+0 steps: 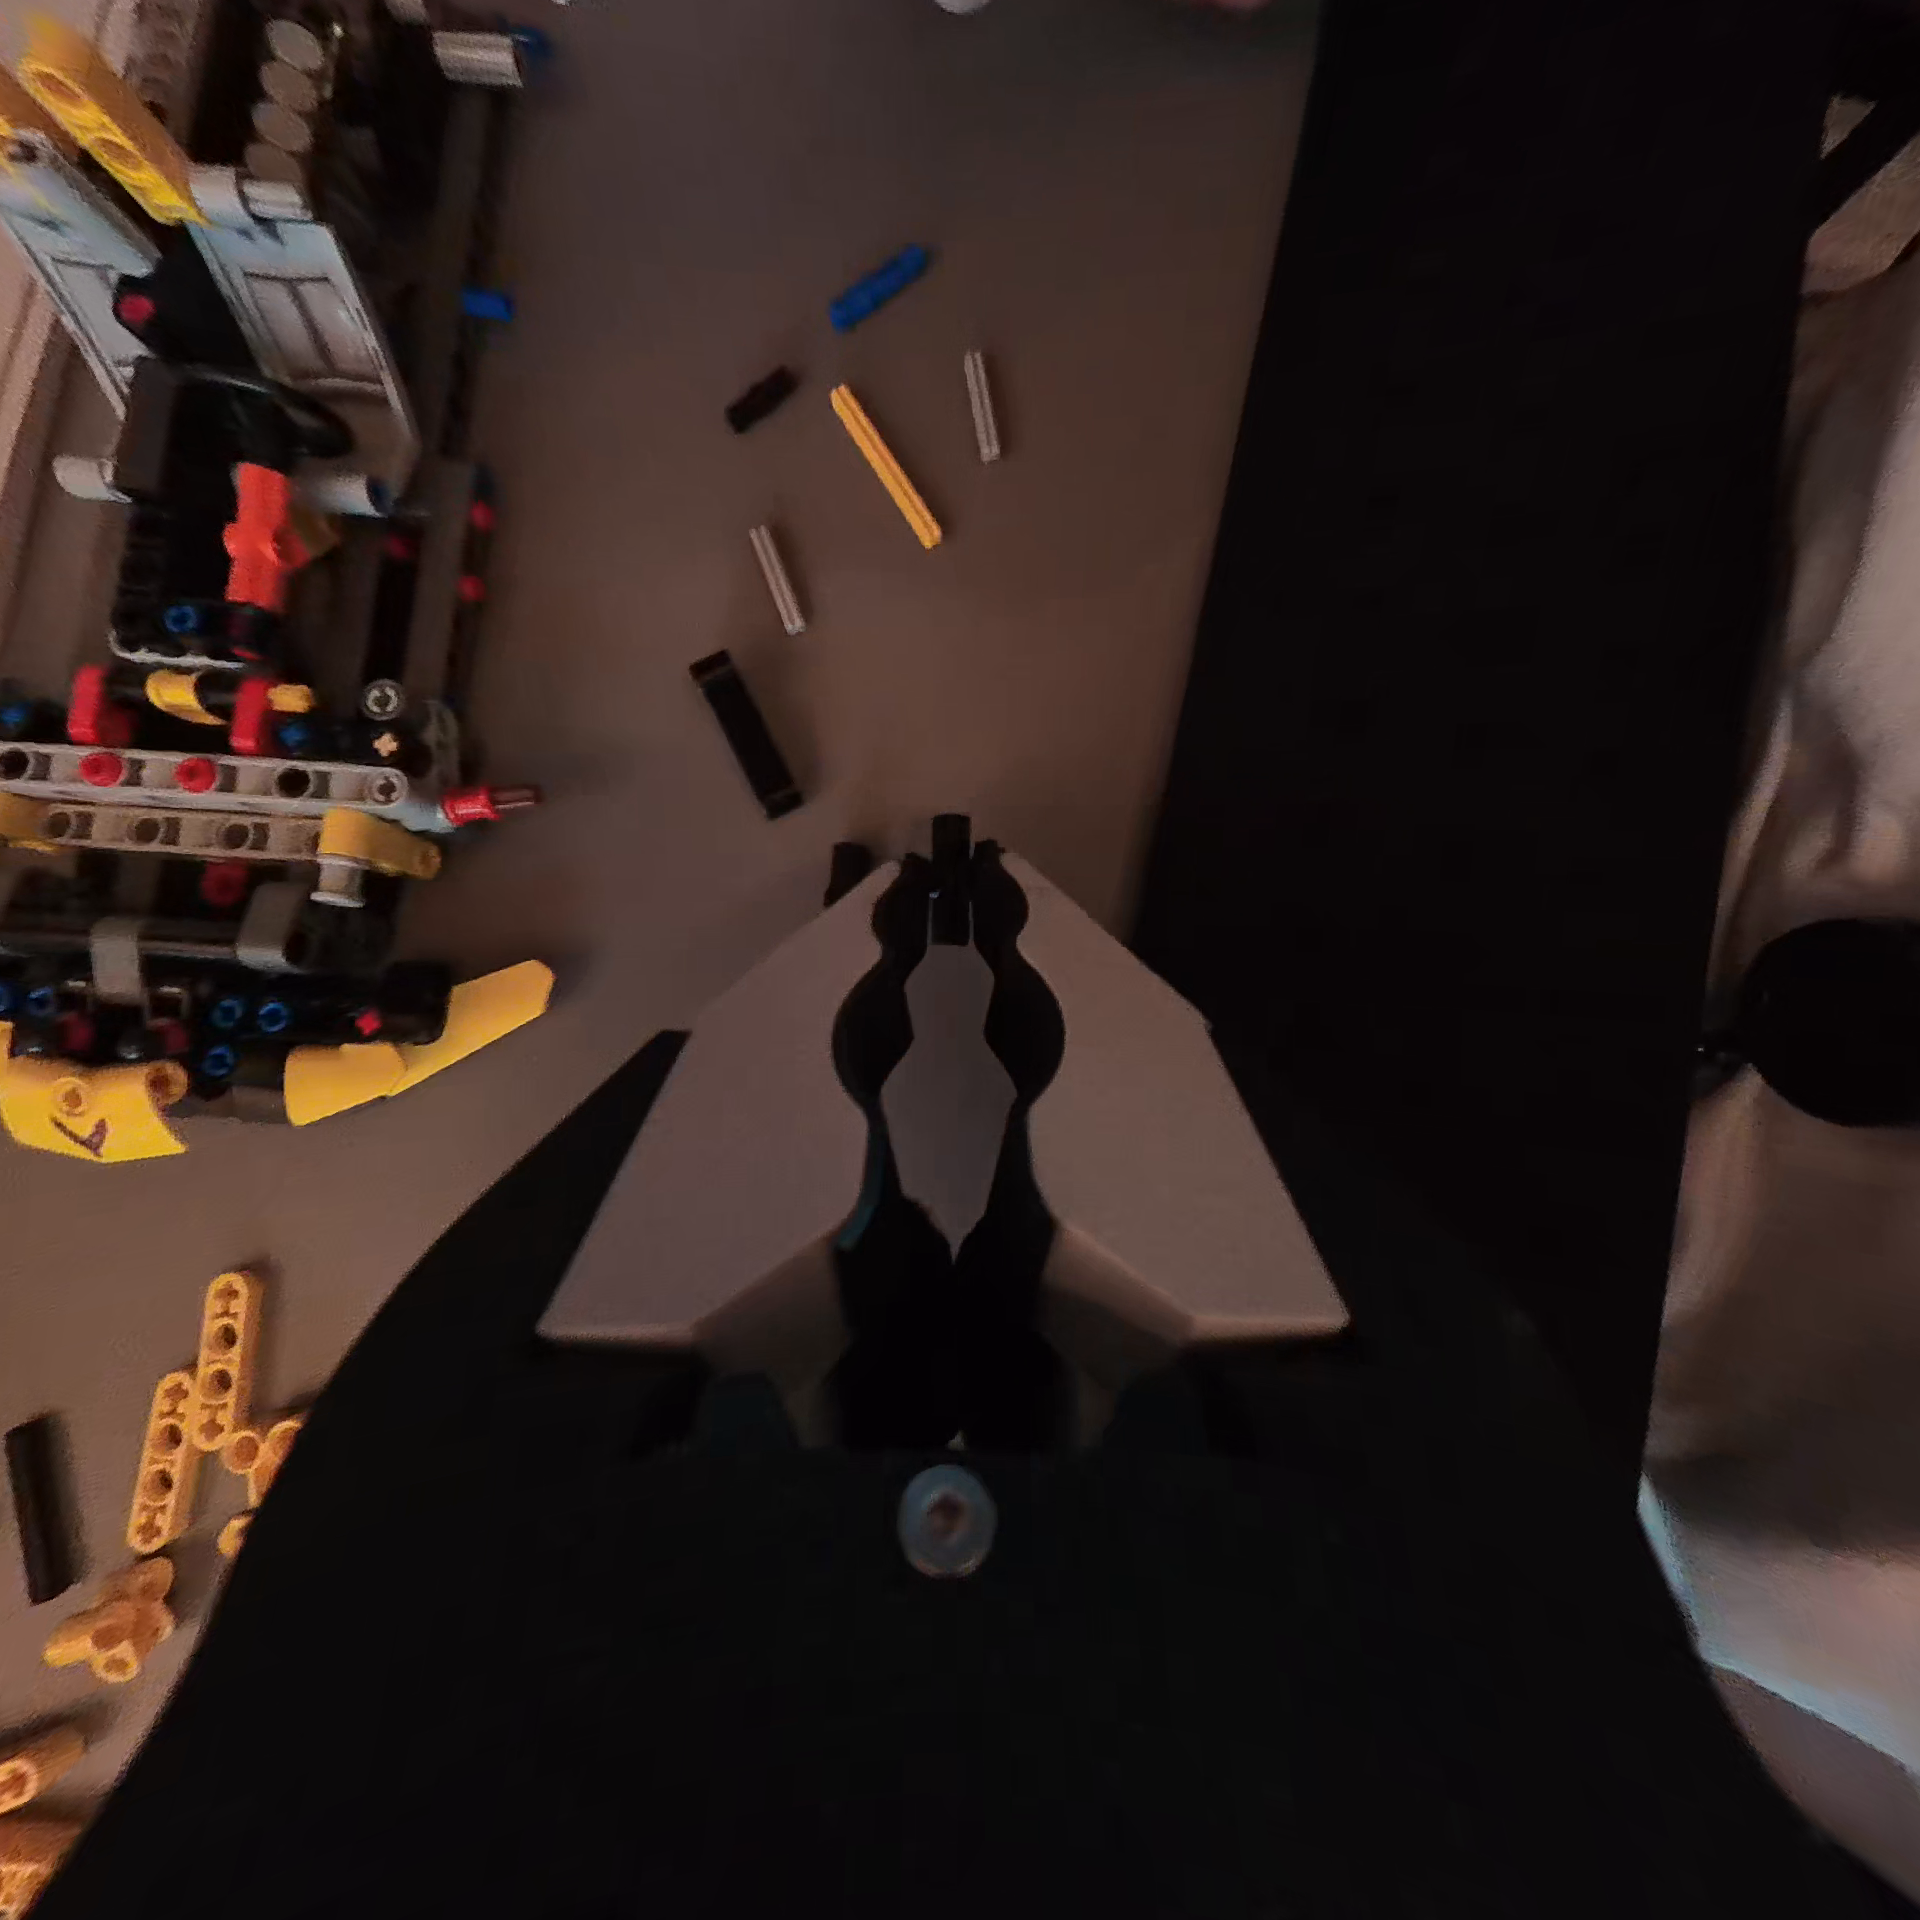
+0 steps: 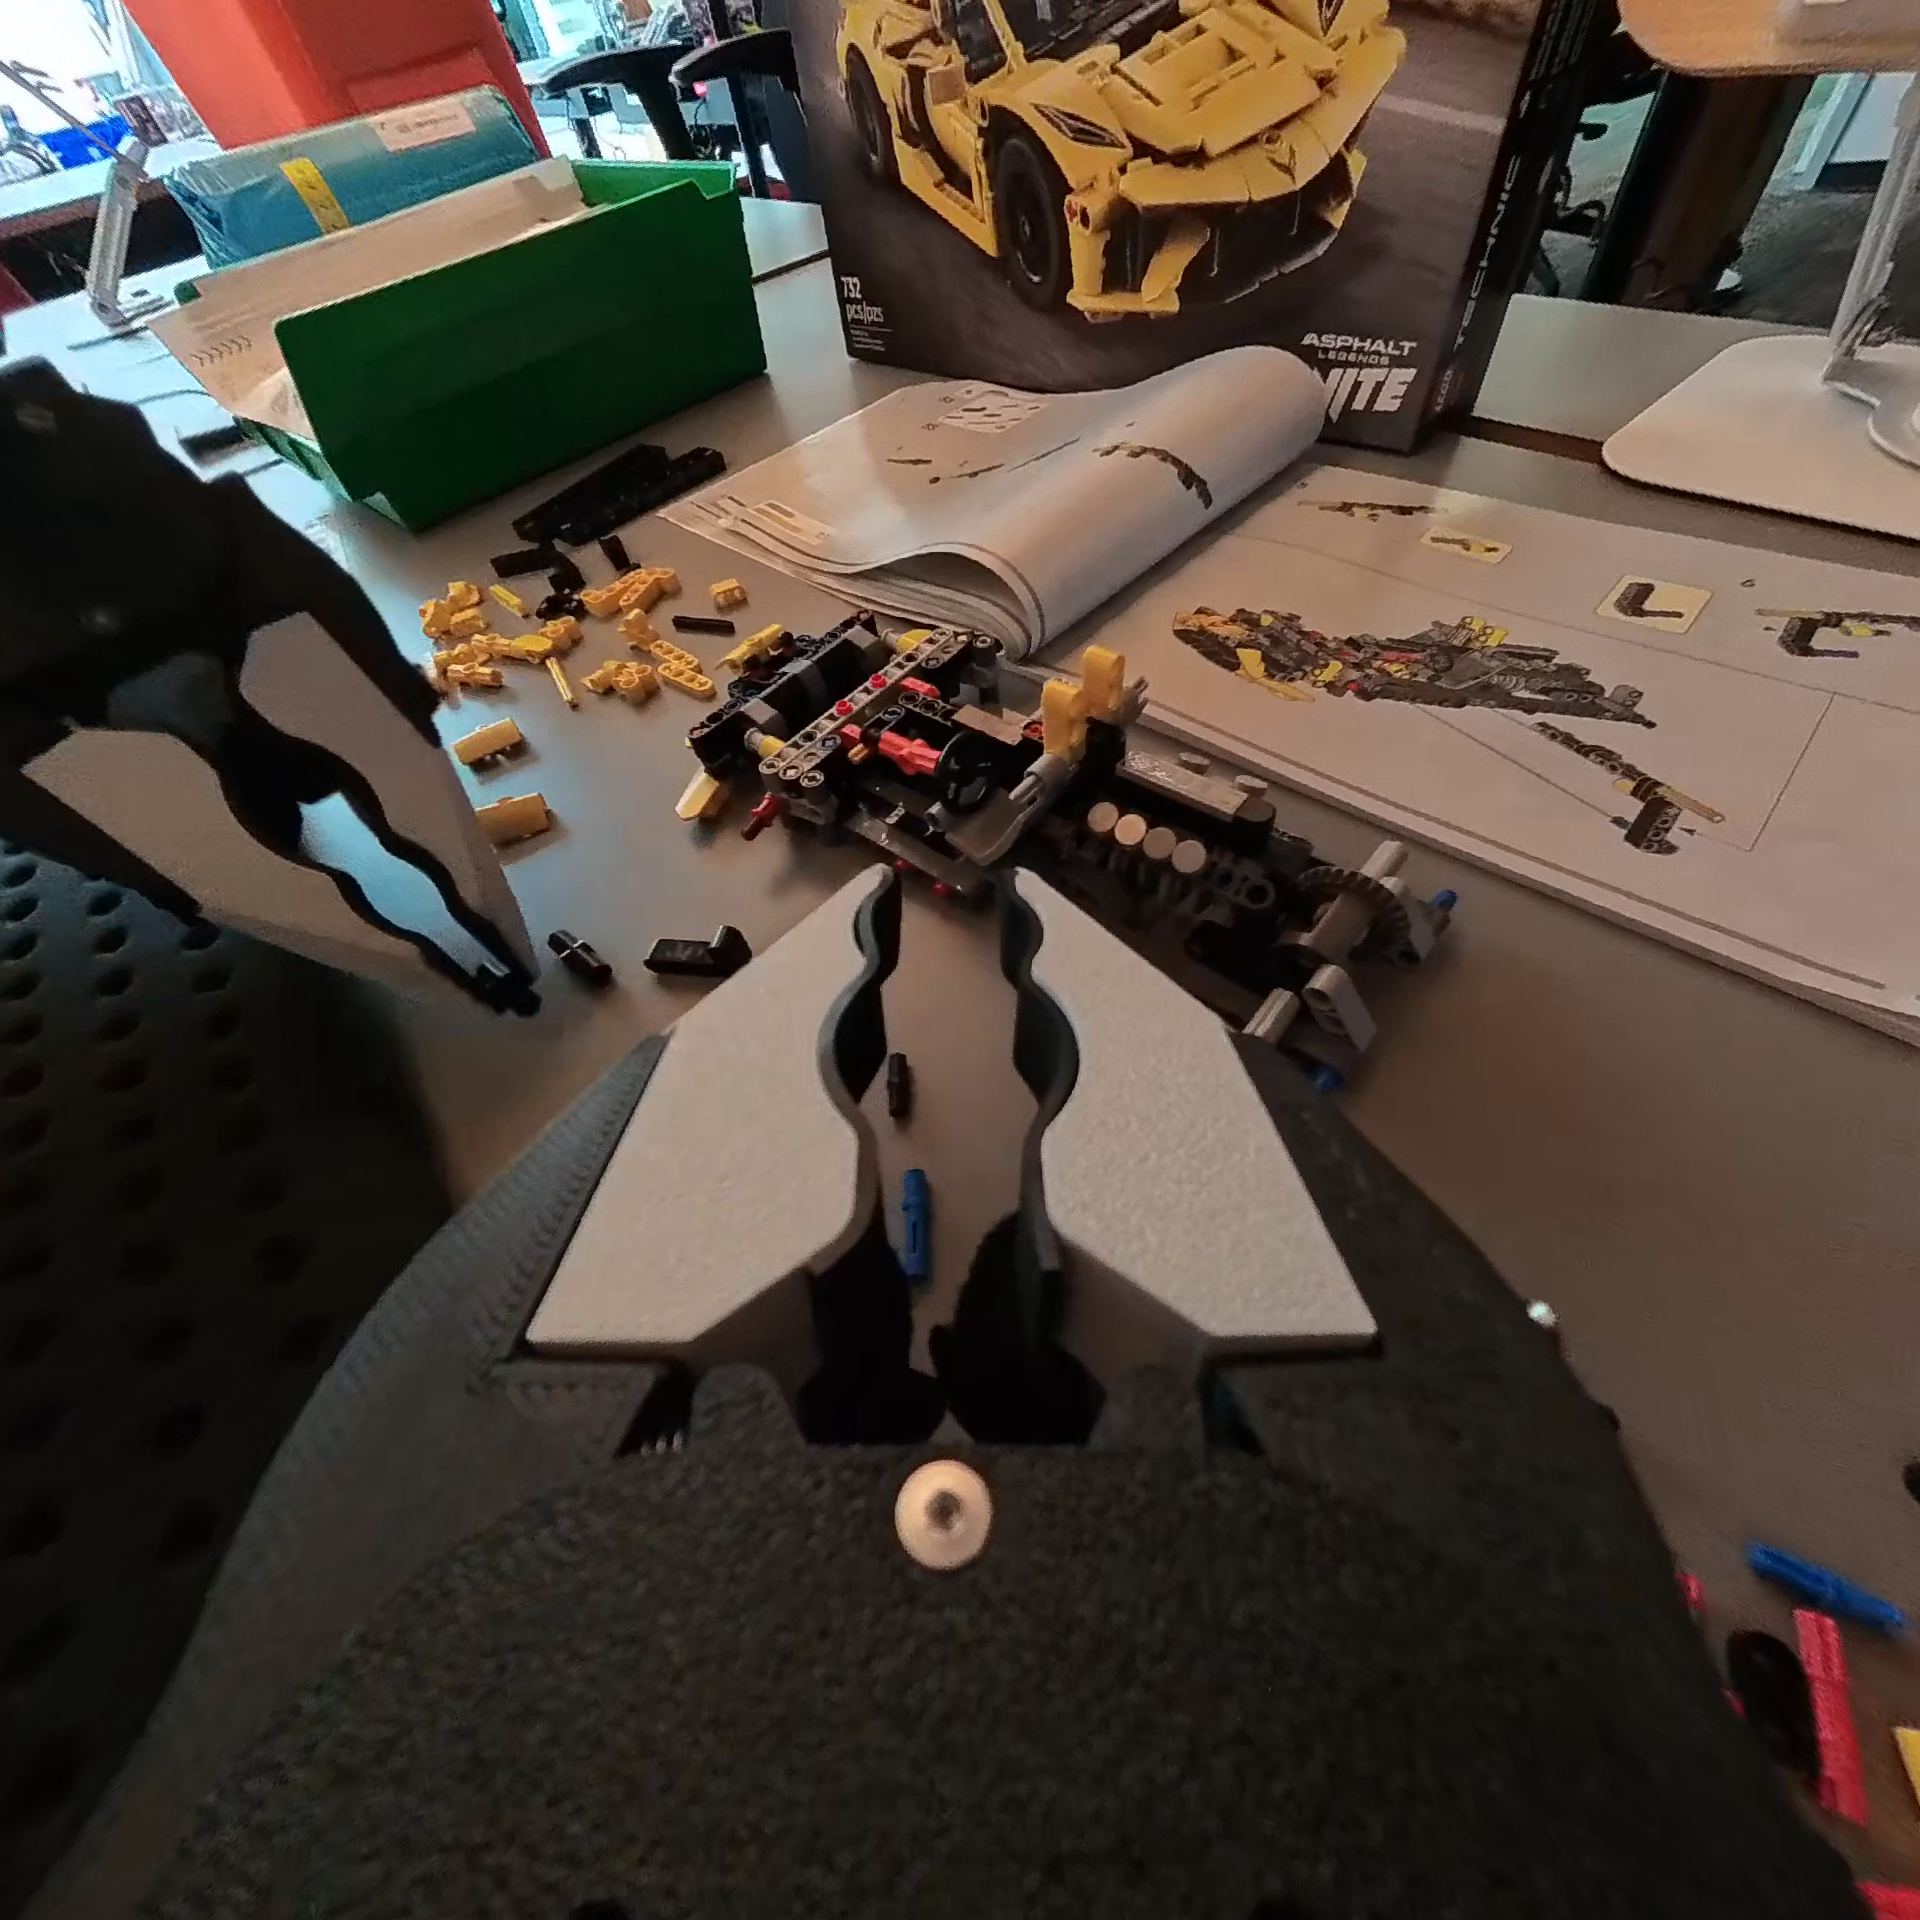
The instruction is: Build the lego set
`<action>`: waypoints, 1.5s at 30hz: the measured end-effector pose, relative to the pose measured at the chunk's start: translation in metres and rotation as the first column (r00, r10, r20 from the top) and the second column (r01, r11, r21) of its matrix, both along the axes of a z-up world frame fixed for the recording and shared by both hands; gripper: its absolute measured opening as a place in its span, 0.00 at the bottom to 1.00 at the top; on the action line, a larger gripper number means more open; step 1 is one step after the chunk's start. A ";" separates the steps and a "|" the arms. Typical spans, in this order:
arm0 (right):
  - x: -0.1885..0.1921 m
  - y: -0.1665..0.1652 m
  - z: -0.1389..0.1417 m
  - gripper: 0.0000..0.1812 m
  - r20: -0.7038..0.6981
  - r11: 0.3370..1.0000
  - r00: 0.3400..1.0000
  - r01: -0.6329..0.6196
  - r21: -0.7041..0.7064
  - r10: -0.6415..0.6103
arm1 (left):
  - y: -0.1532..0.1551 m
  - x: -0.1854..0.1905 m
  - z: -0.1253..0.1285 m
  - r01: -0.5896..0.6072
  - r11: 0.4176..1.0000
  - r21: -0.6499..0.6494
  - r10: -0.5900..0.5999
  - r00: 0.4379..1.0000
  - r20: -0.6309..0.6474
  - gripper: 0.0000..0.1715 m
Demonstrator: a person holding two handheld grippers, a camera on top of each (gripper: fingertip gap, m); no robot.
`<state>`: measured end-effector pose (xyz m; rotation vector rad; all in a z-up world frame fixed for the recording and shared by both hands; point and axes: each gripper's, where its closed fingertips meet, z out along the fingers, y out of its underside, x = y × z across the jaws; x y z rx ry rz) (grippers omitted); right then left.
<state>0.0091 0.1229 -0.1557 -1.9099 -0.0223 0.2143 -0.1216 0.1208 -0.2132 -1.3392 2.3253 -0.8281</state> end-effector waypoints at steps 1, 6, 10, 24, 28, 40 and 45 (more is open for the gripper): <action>0.000 0.000 0.000 0.10 -0.002 1.000 1.000 -0.002 0.001 0.002 | 0.001 0.000 -0.003 0.000 1.000 0.018 0.000 1.000 -0.006 0.03; -0.002 0.000 0.000 0.10 -0.003 1.000 1.000 -0.009 -0.002 0.009 | 0.001 -0.001 -0.010 0.004 0.999 0.047 -0.003 1.000 -0.027 0.03; -0.001 0.000 -0.001 0.10 -0.003 1.000 1.000 -0.006 -0.007 0.006 | 0.000 0.003 -0.010 -0.001 0.999 0.045 0.001 1.000 -0.012 0.05; 0.009 0.006 -0.002 0.10 0.020 0.999 0.999 0.032 0.002 -0.032 | 0.206 0.035 0.086 -0.561 0.778 -0.283 0.626 0.727 0.281 0.21; 0.019 0.008 0.003 0.14 0.064 0.996 0.995 0.071 0.050 -0.075 | 0.289 0.027 0.079 -0.766 0.560 -0.316 0.827 0.491 0.275 0.21; 0.045 0.012 -0.004 0.07 0.085 0.986 0.982 0.167 0.006 -0.167 | 0.312 0.007 0.038 -0.833 0.477 -0.281 0.878 0.440 0.186 0.20; 0.050 0.009 -0.003 0.08 0.125 0.980 0.972 0.201 0.016 -0.201 | 0.307 0.010 0.037 -0.832 0.520 -0.195 0.848 0.475 0.236 0.19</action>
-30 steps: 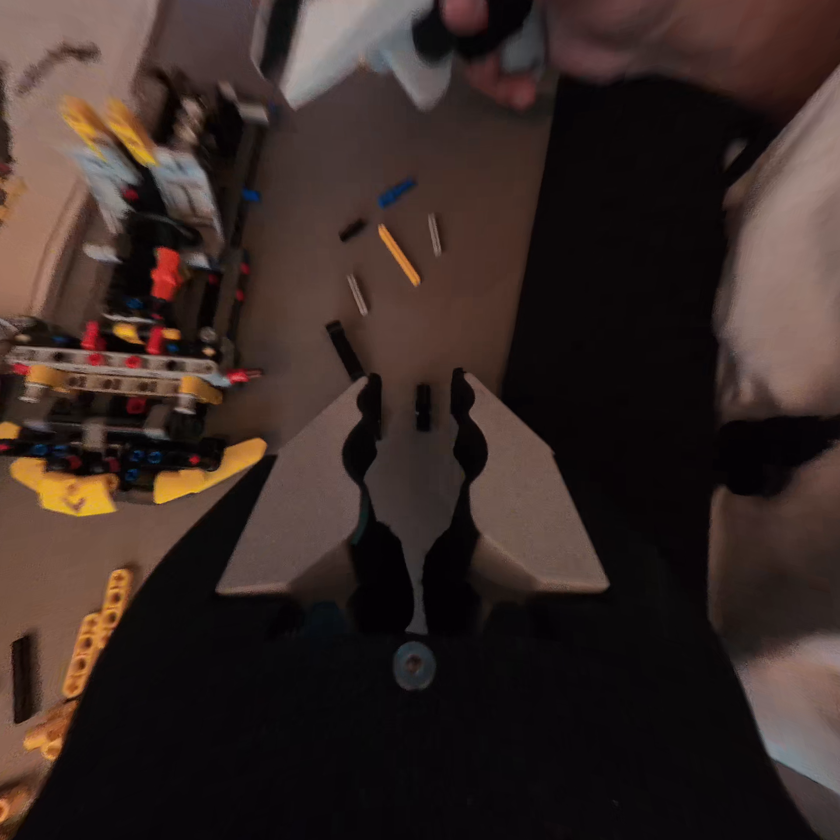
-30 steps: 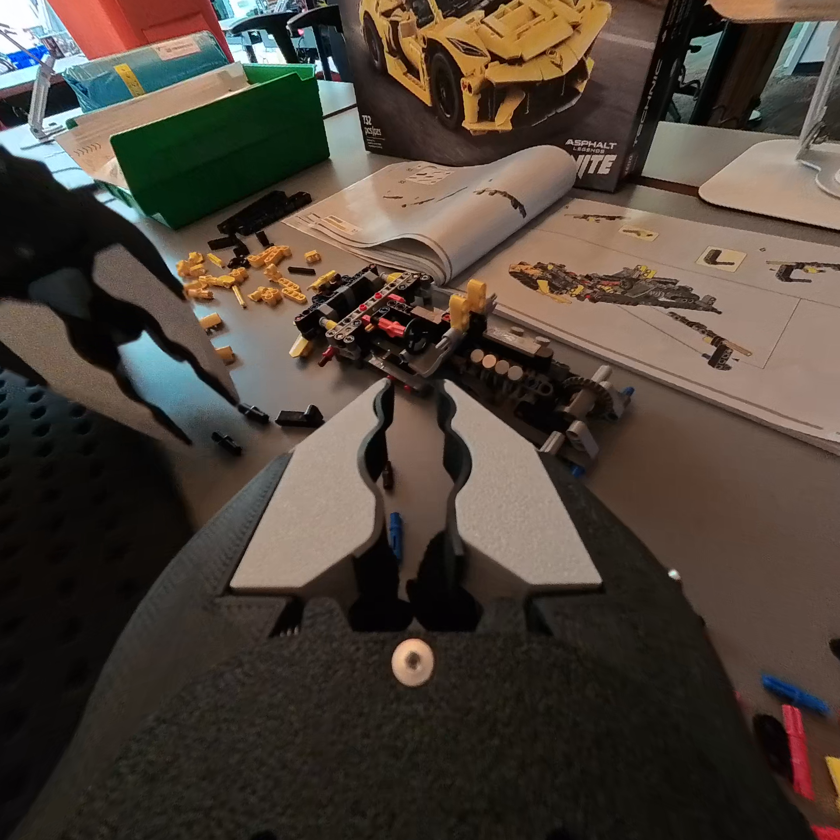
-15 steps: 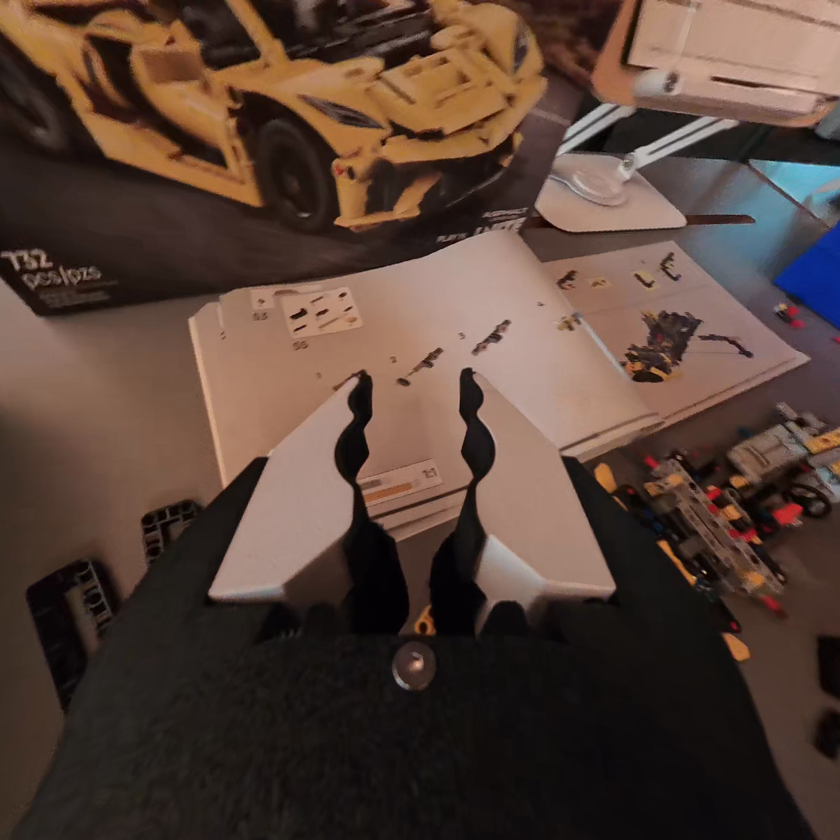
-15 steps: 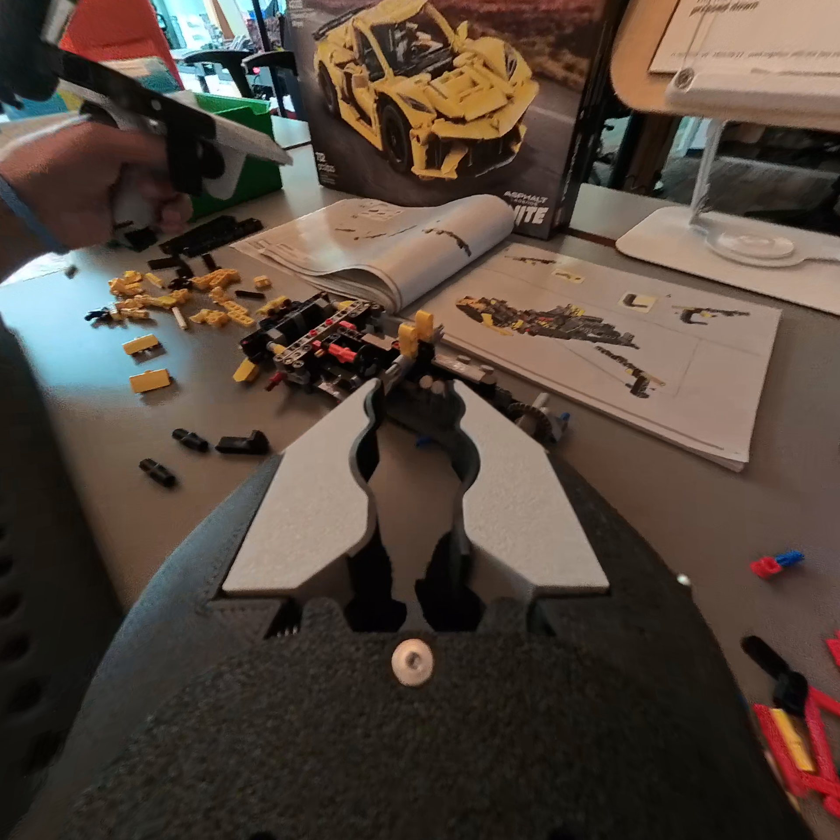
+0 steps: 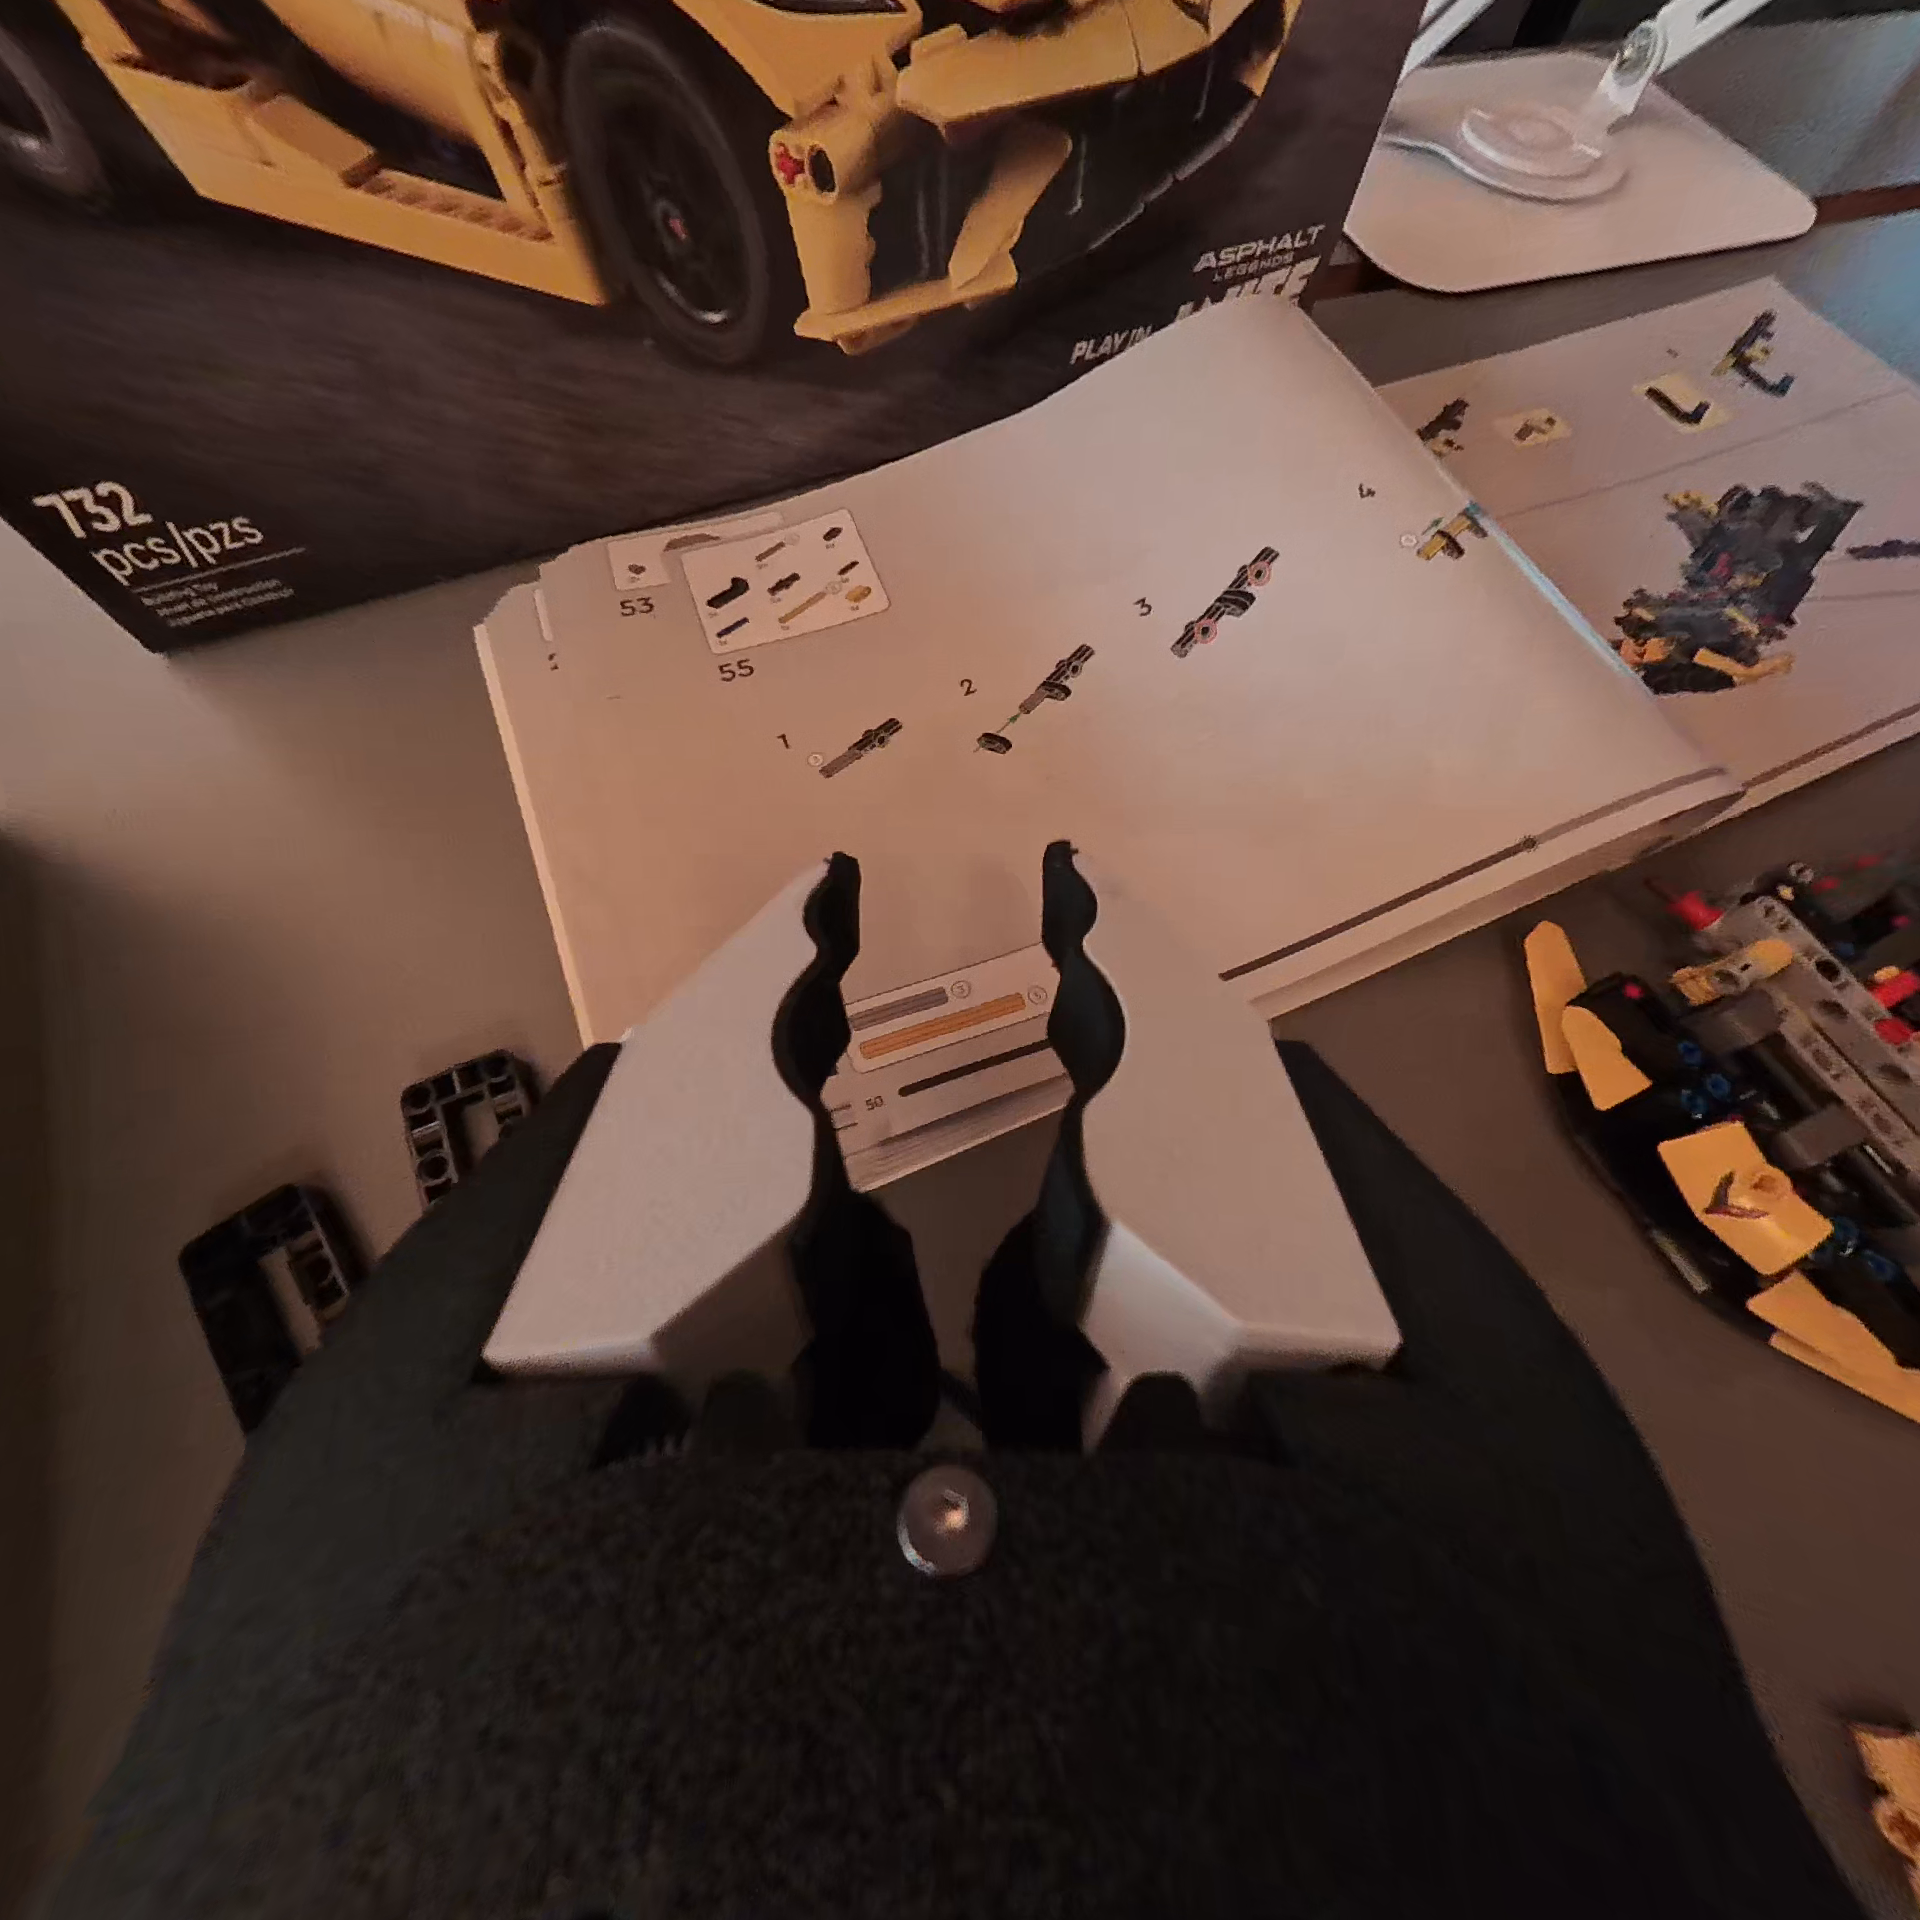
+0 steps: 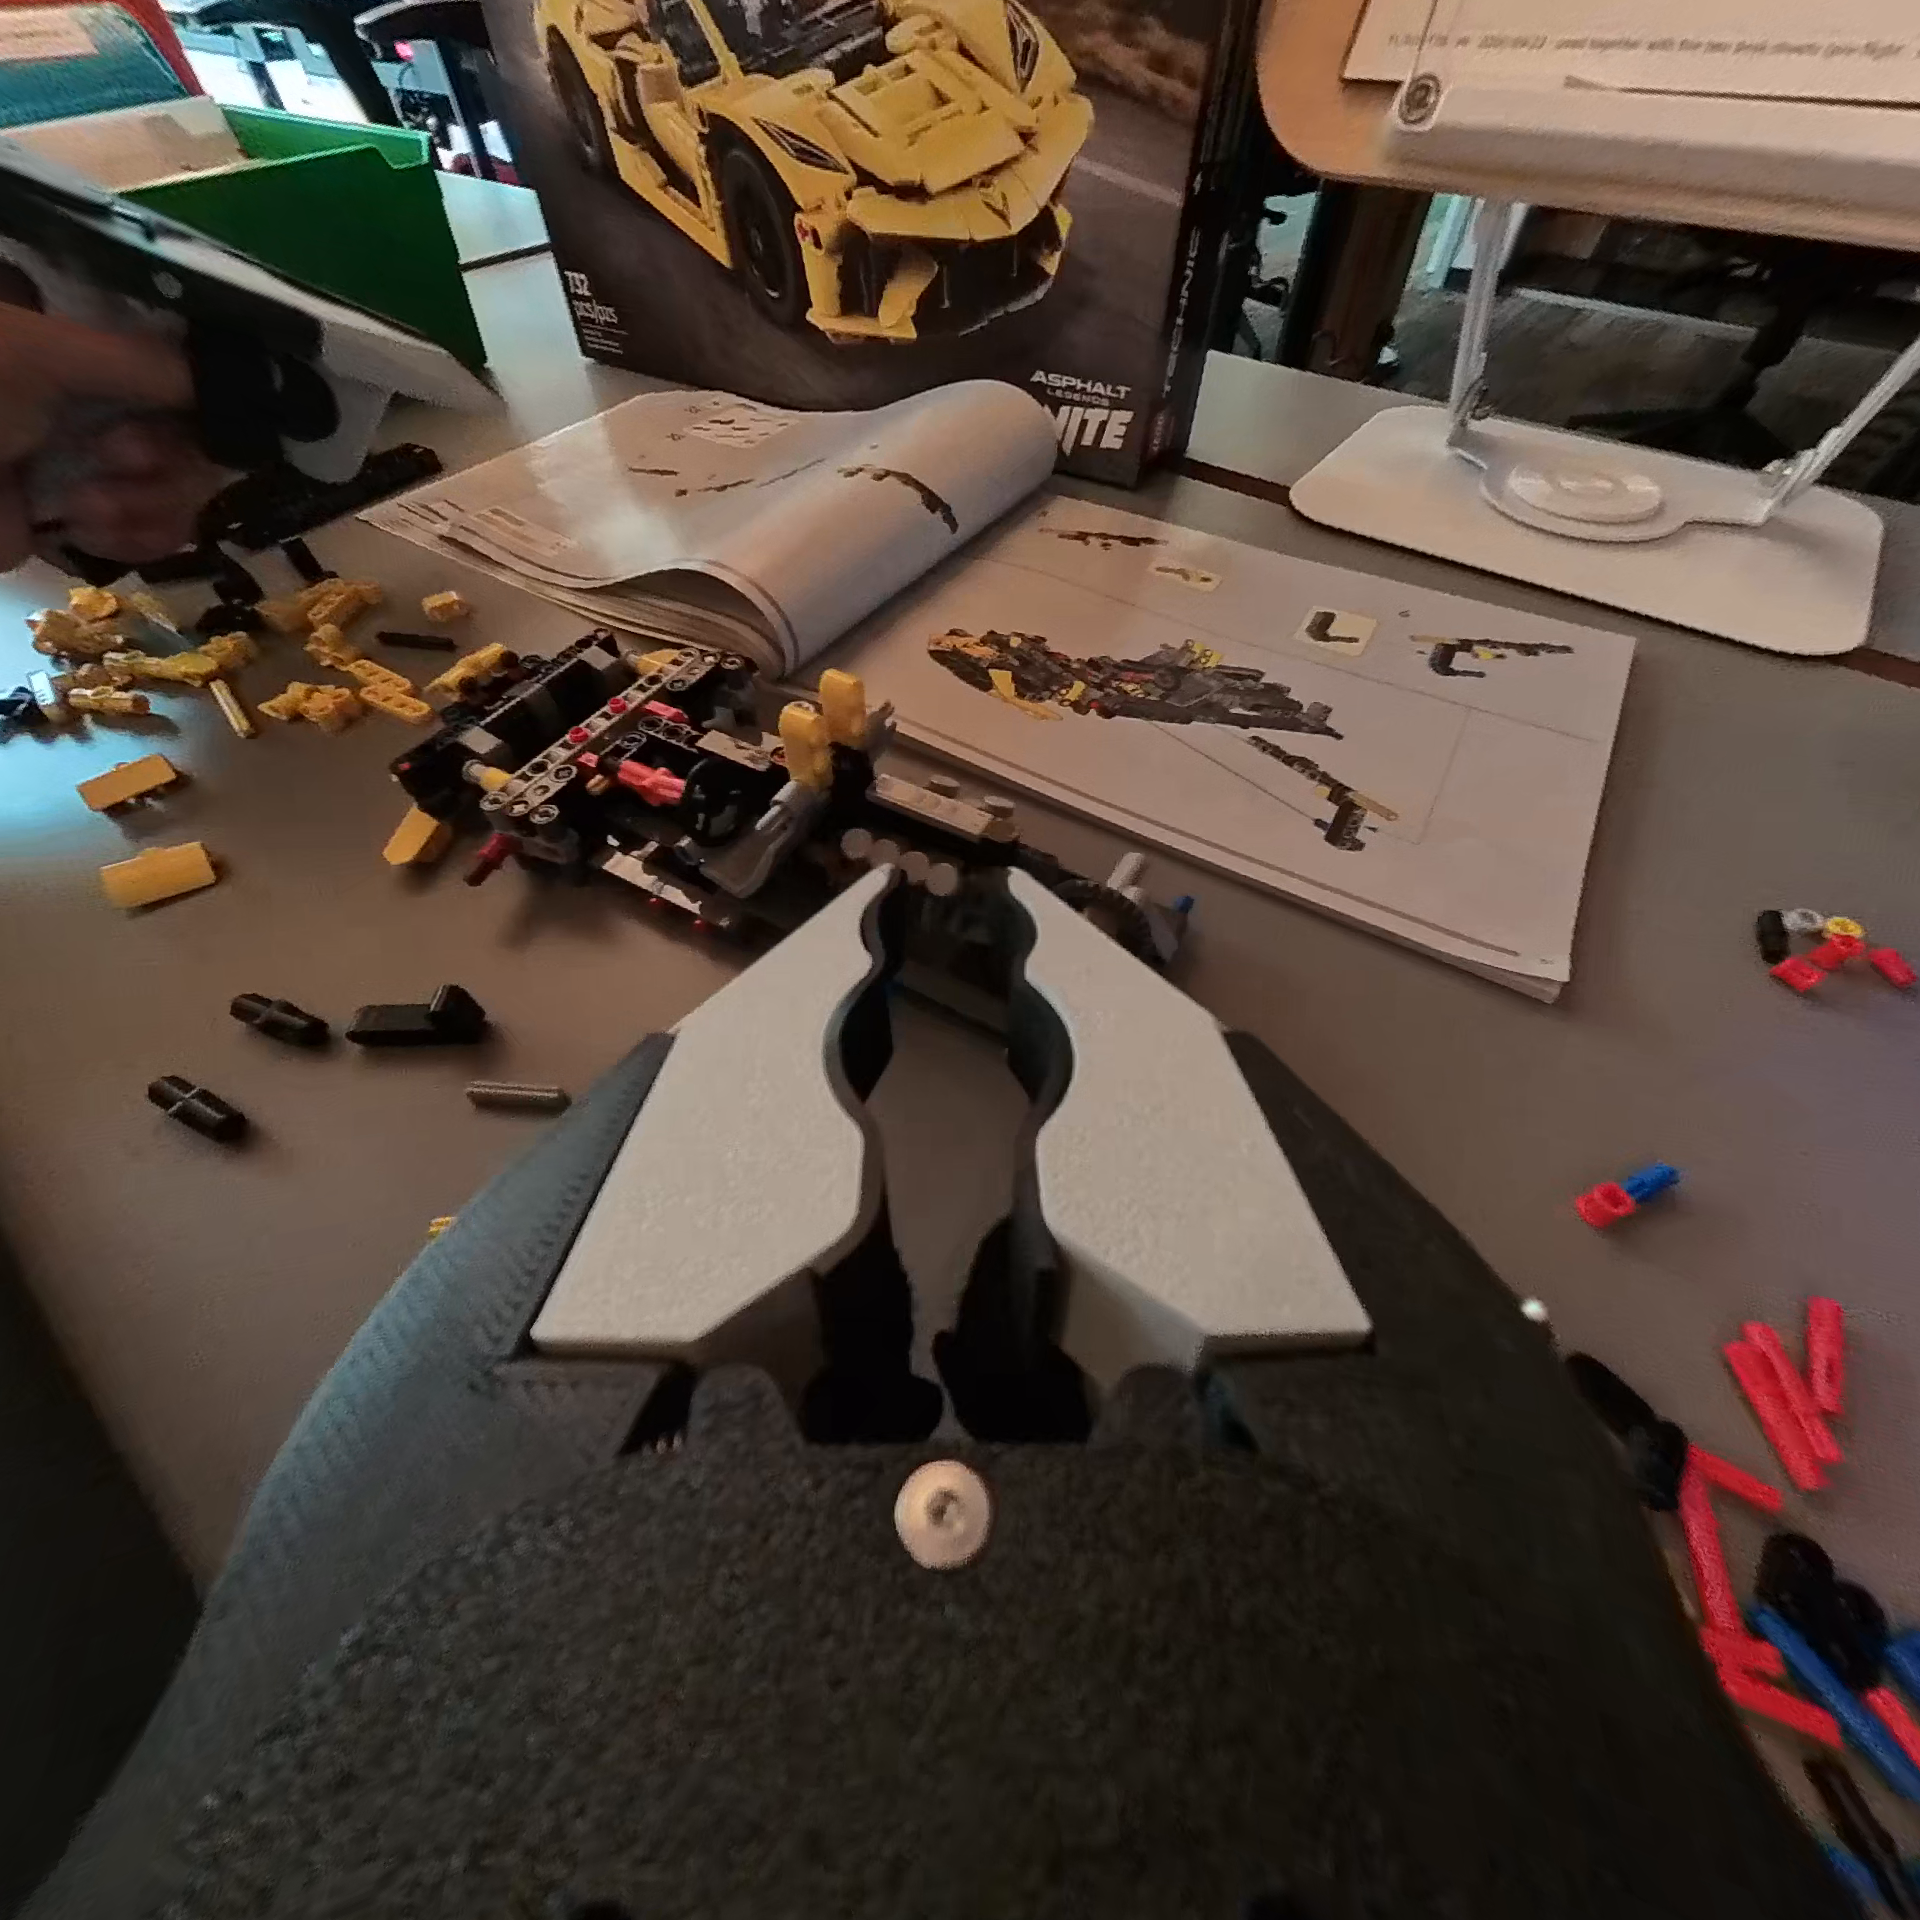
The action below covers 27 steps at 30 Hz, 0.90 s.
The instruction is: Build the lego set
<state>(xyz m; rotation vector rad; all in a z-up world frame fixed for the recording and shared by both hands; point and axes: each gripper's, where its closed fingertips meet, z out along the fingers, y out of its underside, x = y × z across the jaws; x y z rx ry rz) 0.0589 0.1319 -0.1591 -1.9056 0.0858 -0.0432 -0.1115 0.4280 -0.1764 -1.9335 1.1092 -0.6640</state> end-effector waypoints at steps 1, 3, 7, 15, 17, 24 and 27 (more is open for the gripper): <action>0.003 -0.003 0.001 0.08 -0.010 1.000 1.000 0.020 0.002 -0.020 | -0.001 0.000 0.000 0.005 1.000 0.011 -0.005 1.000 -0.006 0.19; 0.010 -0.012 0.004 0.08 -0.048 0.997 0.996 0.074 0.007 -0.073 | -0.004 0.000 0.000 0.013 1.000 0.028 -0.013 1.000 -0.014 0.19; 0.047 -0.062 -0.003 0.11 -0.013 0.955 0.960 0.276 -0.105 -0.278 | -0.006 0.000 0.000 0.018 0.998 0.052 -0.017 0.999 -0.029 0.18; 0.103 -0.114 -0.026 0.15 -0.004 0.896 0.935 0.339 -0.286 -0.355 | -0.008 0.004 -0.004 0.026 0.998 0.054 -0.024 0.999 -0.039 0.18; 0.111 -0.104 -0.036 0.16 -0.001 0.892 0.945 0.308 -0.331 -0.327 | -0.007 0.004 -0.005 0.026 0.997 0.069 -0.023 0.999 -0.047 0.18; 0.118 -0.100 -0.058 0.12 0.006 0.862 0.961 0.250 -0.441 -0.276 | -0.003 0.002 -0.010 0.016 0.997 0.081 -0.010 0.997 -0.074 0.18; 0.118 -0.100 -0.059 0.09 0.033 0.866 0.962 0.257 -0.428 -0.269 | -0.002 0.003 -0.013 0.016 0.998 0.066 -0.011 0.997 -0.078 0.17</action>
